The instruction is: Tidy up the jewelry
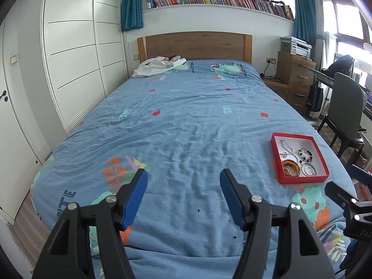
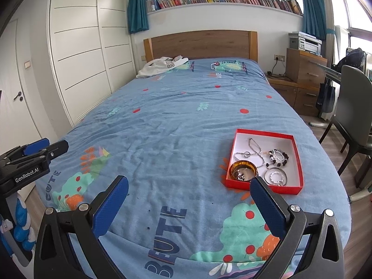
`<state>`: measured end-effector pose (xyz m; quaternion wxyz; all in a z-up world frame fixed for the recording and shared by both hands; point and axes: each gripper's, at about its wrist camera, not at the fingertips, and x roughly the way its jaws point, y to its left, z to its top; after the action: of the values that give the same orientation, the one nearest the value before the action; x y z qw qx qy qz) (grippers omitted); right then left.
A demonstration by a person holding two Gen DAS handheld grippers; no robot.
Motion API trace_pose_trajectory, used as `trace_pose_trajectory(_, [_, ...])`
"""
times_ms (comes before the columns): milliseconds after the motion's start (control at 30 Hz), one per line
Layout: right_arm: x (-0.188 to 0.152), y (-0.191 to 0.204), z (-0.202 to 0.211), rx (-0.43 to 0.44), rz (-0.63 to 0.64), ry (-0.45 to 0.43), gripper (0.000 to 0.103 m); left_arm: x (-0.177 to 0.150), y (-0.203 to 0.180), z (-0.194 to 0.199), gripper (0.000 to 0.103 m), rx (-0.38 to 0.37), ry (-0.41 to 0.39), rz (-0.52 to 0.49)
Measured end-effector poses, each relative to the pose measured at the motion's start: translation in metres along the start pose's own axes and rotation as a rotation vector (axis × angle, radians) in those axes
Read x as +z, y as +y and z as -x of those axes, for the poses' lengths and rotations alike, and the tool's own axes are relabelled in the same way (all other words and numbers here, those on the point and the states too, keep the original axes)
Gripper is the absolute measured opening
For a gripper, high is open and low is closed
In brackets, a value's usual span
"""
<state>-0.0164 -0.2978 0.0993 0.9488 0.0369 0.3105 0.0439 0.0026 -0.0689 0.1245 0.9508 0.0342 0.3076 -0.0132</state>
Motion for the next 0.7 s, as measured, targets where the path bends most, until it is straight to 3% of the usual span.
trace_pose_trajectory(700, [-0.013,-0.013,0.014,-0.041,-0.034,-0.028,0.102,-0.008,0.000,0.009,0.063,-0.029,0.000,0.004])
